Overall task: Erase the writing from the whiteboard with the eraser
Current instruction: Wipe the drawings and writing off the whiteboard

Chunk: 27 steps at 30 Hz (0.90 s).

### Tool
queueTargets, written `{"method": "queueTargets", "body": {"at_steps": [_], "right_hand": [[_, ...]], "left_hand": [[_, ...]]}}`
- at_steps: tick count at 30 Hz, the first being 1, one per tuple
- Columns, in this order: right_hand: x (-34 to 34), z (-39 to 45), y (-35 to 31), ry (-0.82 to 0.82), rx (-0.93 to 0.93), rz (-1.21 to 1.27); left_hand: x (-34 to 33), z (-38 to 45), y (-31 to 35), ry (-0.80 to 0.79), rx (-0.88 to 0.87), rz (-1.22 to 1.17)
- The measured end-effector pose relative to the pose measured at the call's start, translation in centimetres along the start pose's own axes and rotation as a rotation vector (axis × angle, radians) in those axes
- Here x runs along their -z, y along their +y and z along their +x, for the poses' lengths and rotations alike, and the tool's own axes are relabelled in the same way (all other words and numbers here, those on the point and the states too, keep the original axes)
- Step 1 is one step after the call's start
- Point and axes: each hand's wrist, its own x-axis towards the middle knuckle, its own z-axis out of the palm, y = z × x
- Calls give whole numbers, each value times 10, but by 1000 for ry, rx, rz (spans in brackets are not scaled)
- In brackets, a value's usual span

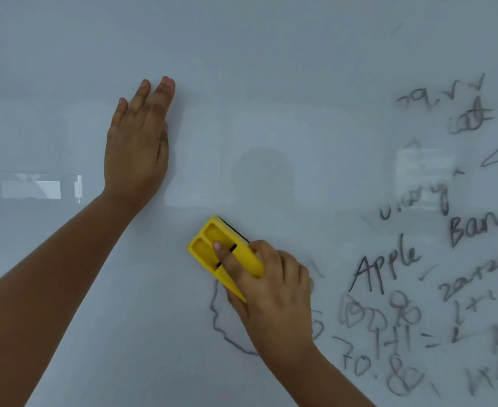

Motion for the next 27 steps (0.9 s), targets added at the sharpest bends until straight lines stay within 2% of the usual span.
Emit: {"method": "queueTargets", "body": {"at_steps": [2,7,12,15,20,24,27], "right_hand": [[5,-6,14,-2,-26,7],[15,23,14,73,-271,68],[-13,-30,-30,-40,-19,42],[-14,-57,-16,18,-56,67],[-8,-38,-13,8,-296,38],[-24,-54,-41,22,-145,18],[-27,-71,-33,98,-128,22]], "left_hand": [[-1,1,3,-9,-8,2],[-1,0,5,-6,-16,18],[1,0,1,-27,-23,31],[0,0,0,-45,-36,24],[0,0,0,-45,-27,21],[2,-1,0,-52,-30,16],[4,-2,0,-57,-36,22]]}}
